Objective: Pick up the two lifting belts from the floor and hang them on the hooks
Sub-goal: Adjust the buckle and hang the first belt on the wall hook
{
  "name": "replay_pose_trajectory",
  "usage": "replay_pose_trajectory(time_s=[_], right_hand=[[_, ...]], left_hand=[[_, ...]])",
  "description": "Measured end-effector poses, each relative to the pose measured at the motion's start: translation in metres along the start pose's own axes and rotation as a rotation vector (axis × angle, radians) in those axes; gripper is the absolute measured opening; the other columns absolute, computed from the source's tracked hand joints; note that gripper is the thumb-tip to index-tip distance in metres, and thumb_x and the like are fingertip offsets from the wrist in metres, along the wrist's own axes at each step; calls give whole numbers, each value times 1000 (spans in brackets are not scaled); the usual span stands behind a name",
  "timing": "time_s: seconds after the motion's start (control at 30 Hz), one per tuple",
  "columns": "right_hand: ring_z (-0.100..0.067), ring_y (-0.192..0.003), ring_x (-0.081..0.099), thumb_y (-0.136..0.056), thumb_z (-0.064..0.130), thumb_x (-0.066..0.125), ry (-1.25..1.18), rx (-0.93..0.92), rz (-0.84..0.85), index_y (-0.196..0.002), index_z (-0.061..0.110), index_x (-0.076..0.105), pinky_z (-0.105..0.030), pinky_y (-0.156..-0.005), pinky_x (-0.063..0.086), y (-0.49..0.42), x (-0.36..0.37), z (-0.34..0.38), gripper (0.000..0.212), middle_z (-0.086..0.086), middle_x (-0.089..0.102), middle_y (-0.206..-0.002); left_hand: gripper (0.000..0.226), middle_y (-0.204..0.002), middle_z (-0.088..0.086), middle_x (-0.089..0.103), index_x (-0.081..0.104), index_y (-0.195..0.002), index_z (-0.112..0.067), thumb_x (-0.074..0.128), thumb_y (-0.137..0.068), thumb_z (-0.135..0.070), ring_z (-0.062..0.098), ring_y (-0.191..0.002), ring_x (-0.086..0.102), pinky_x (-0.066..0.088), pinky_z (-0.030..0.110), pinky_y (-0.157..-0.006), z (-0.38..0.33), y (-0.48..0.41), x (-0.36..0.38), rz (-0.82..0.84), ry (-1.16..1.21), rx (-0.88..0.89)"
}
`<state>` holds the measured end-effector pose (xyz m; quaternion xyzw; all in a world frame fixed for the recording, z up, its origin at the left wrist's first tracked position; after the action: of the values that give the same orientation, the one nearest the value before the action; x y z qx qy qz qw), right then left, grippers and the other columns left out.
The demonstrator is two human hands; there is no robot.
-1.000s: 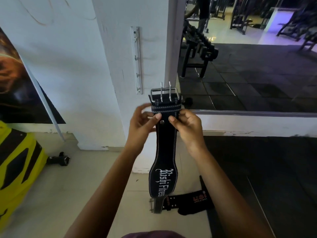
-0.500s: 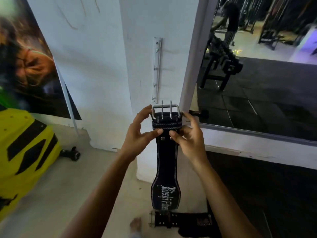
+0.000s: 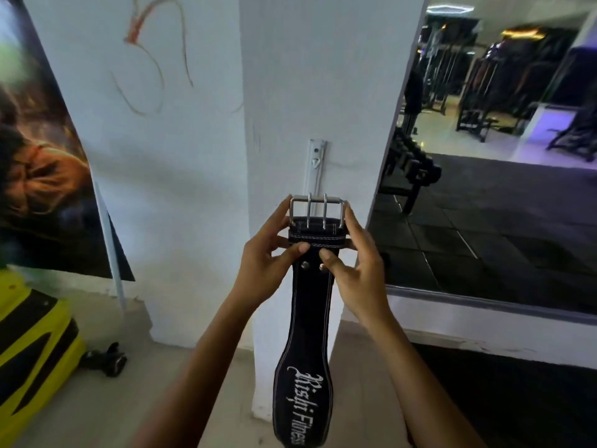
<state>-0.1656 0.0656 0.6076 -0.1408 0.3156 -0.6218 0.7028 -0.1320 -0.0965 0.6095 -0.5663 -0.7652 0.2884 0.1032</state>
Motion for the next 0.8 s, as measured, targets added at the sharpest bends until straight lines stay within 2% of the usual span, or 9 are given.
replay_pose_trajectory(time_s=[0.1, 0.17, 0.23, 0.27, 0.37, 0.47, 0.57, 0.7, 0.8], right_hand=[[11, -106, 51, -89, 18, 68, 39, -66, -63, -151, 29, 25, -15, -94, 48, -37, 4, 12, 77, 3, 51, -117], [12, -104, 51, -89, 15, 67, 56, -86, -89, -151, 31, 24, -13, -93, 46, -62, 2, 24, 78, 5, 51, -116], [11, -103, 52, -88, 11, 67, 60, -133, -146, -151, 31, 24, -6, -89, 43, -95, 0, 43, 79, 7, 51, -114], [7, -104, 54, -88, 10, 67, 55, -163, -172, -152, 31, 25, -9, -91, 44, -114, -1, 55, 79, 7, 52, -114], [-11, -108, 59, -89, 12, 67, -11, -222, -219, -149, 39, 28, -33, -93, 54, -170, -10, 93, 77, 1, 58, -122], [-20, -108, 61, -89, 9, 66, -110, -250, -220, -146, 46, 32, -41, -90, 57, -222, -17, 132, 76, 1, 58, -126], [-19, -103, 66, -89, 3, 64, -173, -284, -225, -145, 42, 34, -35, -89, 57, -267, -23, 166, 75, -3, 59, -128], [-12, -100, 66, -89, 2, 63, -156, -329, -261, -147, 35, 33, -22, -80, 55, -316, -30, 205, 74, -4, 60, -129], [-13, -102, 66, -88, 4, 63, -129, -345, -292, -148, 34, 33, -26, -87, 54, -339, -36, 228, 74, 1, 63, -123]], left_hand=[[74, -127, -12, 63, 31, -152, -29, 68, -89, -15, 17, -90, 72, 59, 30, -81, -12, -39, -8, -1, -11, 89], [73, -125, -16, 62, 29, -152, -29, 67, -91, -16, 16, -91, 72, 57, 23, -80, -25, -64, -11, -2, -9, 145], [71, -125, -11, 63, 30, -152, -28, 66, -92, -17, 17, -93, 71, 59, 28, -82, -44, -98, -18, -13, 13, 210], [70, -127, -6, 64, 32, -151, -29, 66, -92, -18, 18, -95, 71, 59, 33, -84, -54, -118, -22, -16, 26, 248], [67, -127, 1, 67, 36, -149, -30, 67, -91, -19, 16, -100, 69, 57, 41, -89, -92, -177, -33, -14, 91, 339], [68, -125, 5, 68, 40, -147, -34, 70, -87, -26, 21, -107, 69, 57, 48, -89, -129, -229, -46, 5, 153, 391], [71, -124, 15, 67, 40, -147, -34, 71, -84, -28, 29, -102, 72, 59, 52, -84, -160, -273, -57, 45, 229, 404], [70, -121, 18, 67, 40, -147, -34, 70, -84, -27, 29, -101, 72, 60, 52, -80, -197, -317, -66, 53, 244, 440], [68, -118, 21, 67, 36, -149, -33, 67, -90, -21, 27, -101, 71, 61, 44, -76, -219, -341, -68, 78, 265, 434]])
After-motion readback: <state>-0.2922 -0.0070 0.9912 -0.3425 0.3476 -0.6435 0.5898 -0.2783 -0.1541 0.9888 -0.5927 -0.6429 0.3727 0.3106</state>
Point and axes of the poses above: each hand's wrist, its own y-axis away from the middle knuckle, its own x-axis out of the palm, z = x × y, the point moved 1 cm from there along -y, towards the middle knuckle
